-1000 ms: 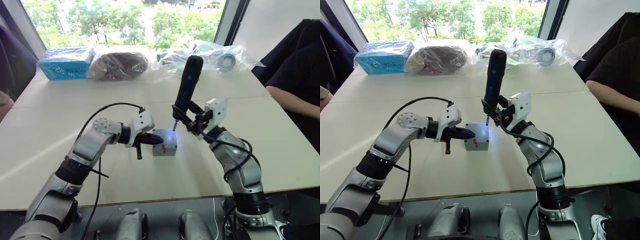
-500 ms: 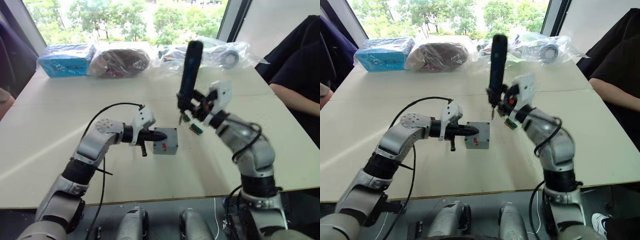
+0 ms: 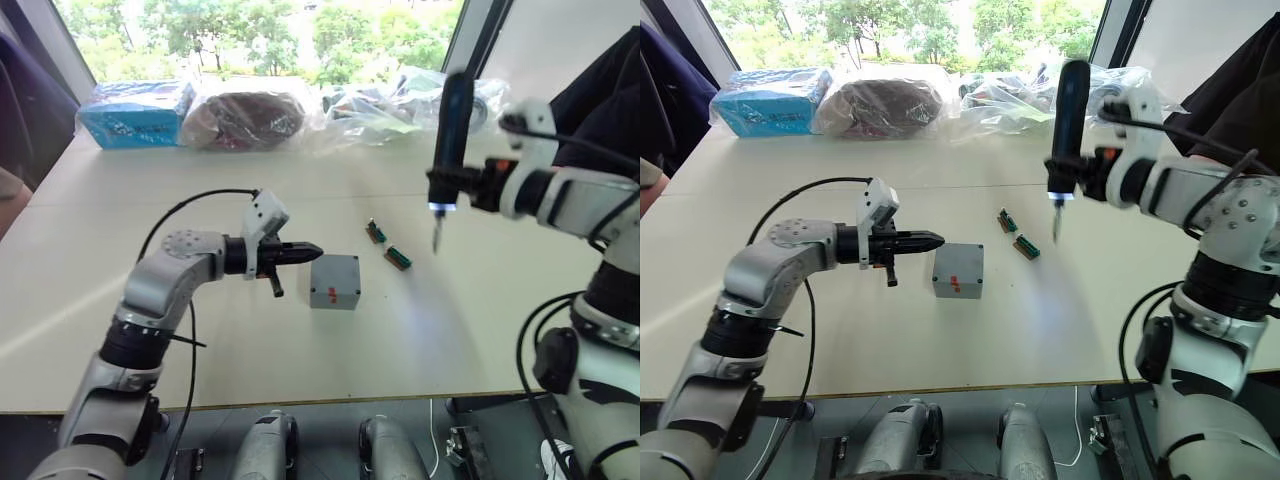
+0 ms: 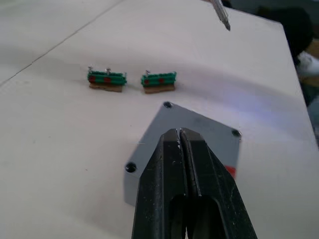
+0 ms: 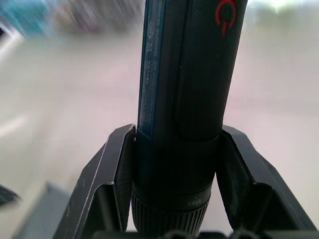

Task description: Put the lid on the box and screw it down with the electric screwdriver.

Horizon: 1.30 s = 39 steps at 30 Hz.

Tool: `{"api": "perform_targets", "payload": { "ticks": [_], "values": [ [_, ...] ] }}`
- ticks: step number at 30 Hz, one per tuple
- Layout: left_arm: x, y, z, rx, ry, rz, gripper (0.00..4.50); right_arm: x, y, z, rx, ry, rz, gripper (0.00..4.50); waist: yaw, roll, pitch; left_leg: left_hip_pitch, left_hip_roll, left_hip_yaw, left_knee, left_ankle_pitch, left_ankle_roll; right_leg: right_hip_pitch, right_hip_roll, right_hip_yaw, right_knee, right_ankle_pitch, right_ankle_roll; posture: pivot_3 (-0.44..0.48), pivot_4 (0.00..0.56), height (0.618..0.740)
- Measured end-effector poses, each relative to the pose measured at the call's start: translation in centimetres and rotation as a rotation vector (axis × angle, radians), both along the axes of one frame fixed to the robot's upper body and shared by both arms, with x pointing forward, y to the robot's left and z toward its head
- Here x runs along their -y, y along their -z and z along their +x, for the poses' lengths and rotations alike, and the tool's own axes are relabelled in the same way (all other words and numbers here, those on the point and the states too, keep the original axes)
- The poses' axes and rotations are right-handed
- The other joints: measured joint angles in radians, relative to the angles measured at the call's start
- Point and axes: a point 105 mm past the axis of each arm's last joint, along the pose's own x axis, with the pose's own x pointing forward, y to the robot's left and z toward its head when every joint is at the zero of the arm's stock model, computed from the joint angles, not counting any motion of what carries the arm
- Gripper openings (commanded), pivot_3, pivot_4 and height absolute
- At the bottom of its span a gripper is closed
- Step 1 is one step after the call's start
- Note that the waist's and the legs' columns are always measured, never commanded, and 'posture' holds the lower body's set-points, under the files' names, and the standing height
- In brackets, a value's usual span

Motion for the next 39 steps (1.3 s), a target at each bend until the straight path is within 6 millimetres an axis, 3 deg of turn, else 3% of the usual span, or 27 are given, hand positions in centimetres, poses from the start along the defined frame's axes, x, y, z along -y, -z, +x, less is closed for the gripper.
{"api": "perform_targets", "payload": {
  "ticks": [3, 8, 17, 21, 23, 28, 35, 39],
  "values": [
    [0.4, 0.1, -1.5, 0.000, 0.093, 0.033, 0.00, 1.5, 3.4, -1.2, -0.178, -0.013, -0.012, 1.82, -0.002, 0.001, 0.001, 0.000, 0.000, 0.001, 0.000, 0.000, 0.000, 0.000, 0.000, 0.001, -0.001, 0.000, 0.000, 0.000, 0.150, 0.740],
    [0.9, -0.1, -2.5, 0.023, 0.139, 0.047, 0.00, 3.1, 7.3, -2.4, -0.411, 0.012, 0.020, 1.82, -0.008, 0.001, 0.002, 0.000, 0.000, 0.002, 0.001, 0.000, 0.000, 0.000, 0.001, 0.001, -0.001, 0.000, 0.000, 0.000, 0.150, 0.740],
    [1.1, 0.8, -2.9, -0.025, 0.112, 0.039, 0.00, 3.5, 8.7, -1.9, -0.521, 0.057, 0.027, 1.82, -0.019, 0.001, 0.002, 0.000, 0.000, 0.001, 0.001, 0.000, 0.000, 0.000, 0.002, 0.001, -0.001, 0.000, 0.001, 0.000, 0.150, 0.740],
    [1.0, 0.9, -2.8, -0.027, 0.104, 0.042, 0.00, 3.4, 9.0, -1.6, -0.534, 0.067, 0.016, 1.82, -0.018, 0.001, 0.002, 0.000, 0.000, 0.001, 0.001, 0.000, 0.000, 0.000, 0.002, 0.001, -0.001, 0.000, 0.001, 0.000, 0.150, 0.740],
    [0.9, 1.0, -2.8, -0.029, 0.096, 0.044, 0.00, 3.4, 9.0, -1.5, -0.533, 0.070, 0.008, 2.80, -0.019, 0.001, 0.002, 0.000, 0.000, 0.001, 0.001, 0.000, 0.000, 0.000, 0.002, 0.001, -0.001, 0.000, 0.001, 0.000, 0.150, 0.740],
    [0.9, 1.0, -2.7, -0.025, 0.086, 0.046, 0.00, 3.0, 8.6, -1.4, -0.504, 0.048, -0.011, 4.44, -0.018, 0.001, 0.002, 0.000, 0.000, 0.000, 0.001, 0.000, 0.000, 0.001, 0.002, 0.001, -0.001, 0.001, 0.002, 0.000, 0.150, 0.740],
    [-0.1, 0.9, -2.3, -0.026, 0.068, 0.074, 0.00, 2.8, 7.7, -1.2, -0.403, 0.034, -0.127, 4.44, -0.019, 0.001, 0.002, 0.000, 0.000, 0.000, 0.001, 0.000, 0.000, 0.001, 0.002, 0.001, 0.000, 0.001, 0.002, 0.000, 0.150, 0.740],
    [-1.5, -0.7, -0.4, 0.000, -0.003, 0.052, 0.00, 0.6, 3.5, -0.6, -0.174, -0.061, -0.177, 4.44, -0.020, 0.001, 0.002, 0.000, 0.000, 0.000, 0.001, 0.000, 0.000, 0.001, 0.002, 0.001, 0.000, 0.001, 0.002, 0.000, 0.150, 0.740]
  ]
}}
